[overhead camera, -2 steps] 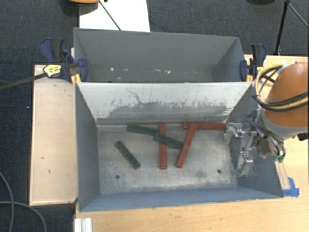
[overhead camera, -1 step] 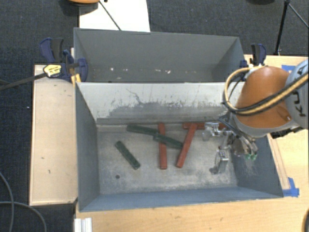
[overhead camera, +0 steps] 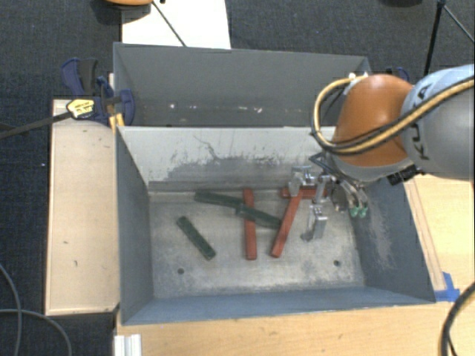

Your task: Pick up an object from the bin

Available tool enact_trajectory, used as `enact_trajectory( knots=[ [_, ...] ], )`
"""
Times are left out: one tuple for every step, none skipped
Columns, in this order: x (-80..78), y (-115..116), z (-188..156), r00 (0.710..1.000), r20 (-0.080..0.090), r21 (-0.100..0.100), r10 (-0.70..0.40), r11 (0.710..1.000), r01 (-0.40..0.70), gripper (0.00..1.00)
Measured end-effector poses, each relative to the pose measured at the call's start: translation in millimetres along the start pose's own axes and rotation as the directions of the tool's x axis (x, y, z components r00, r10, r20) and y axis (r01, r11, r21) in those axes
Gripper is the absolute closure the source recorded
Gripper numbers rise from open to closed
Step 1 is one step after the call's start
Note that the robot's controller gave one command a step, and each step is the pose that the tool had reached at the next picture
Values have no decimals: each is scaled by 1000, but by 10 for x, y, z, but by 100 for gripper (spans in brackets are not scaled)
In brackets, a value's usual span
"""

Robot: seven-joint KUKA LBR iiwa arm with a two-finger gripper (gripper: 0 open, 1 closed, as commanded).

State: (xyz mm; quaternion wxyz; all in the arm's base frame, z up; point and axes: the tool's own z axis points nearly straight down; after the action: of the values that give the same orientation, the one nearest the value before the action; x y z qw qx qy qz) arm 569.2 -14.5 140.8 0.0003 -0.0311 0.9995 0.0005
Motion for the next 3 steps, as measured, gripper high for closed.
enact_trajectory(
  knots=[
    [47, 198, 573, 998, 7, 0, 66, 998, -66, 0],
    [171, 245, 756, 997, -1, 0, 74, 997, -74, 0],
    [458, 585, 703, 999, 3, 2, -50, 999, 50, 0]
  ],
)
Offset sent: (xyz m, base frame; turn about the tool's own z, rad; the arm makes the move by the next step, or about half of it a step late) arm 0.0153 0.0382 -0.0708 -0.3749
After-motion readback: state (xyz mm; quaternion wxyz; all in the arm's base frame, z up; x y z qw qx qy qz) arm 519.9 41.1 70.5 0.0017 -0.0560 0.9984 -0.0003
